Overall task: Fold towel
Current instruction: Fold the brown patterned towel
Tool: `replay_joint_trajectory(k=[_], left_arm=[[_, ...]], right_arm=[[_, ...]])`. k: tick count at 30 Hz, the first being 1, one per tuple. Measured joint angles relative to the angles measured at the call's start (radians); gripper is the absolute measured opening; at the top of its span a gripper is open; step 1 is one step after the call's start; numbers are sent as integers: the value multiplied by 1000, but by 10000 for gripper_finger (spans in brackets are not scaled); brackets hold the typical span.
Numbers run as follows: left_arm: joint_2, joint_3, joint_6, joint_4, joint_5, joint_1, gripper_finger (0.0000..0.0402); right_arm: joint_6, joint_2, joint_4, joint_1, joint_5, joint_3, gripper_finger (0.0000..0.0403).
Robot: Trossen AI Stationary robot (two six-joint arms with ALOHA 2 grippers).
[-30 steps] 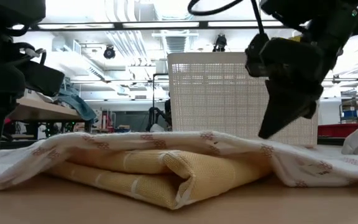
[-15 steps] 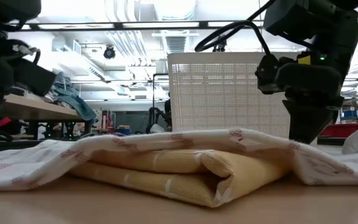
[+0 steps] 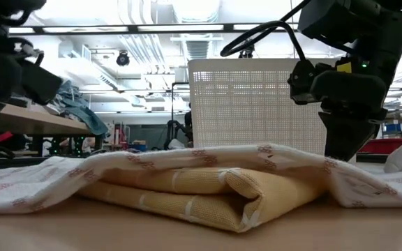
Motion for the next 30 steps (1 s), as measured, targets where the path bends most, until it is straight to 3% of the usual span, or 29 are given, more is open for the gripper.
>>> replay_joint_trajectory(k=[6, 12, 15, 24, 30], left_arm=[[4, -17, 2, 112, 43, -1, 0], [23, -33, -97, -91, 158, -2, 0], [15, -32, -106, -109, 168, -4, 0], [-3, 38, -72, -115, 101, -9, 0], [-3, 69, 0, -119, -21, -11, 0]], right_arm=[[-4, 0, 2, 0, 1, 0, 0], [-7, 1, 8, 2, 5, 0, 0], [-8, 1, 8, 8, 21, 0, 0], [-24, -60, -3, 13, 49, -4, 0], [-43, -104, 8, 15, 52, -4, 0]])
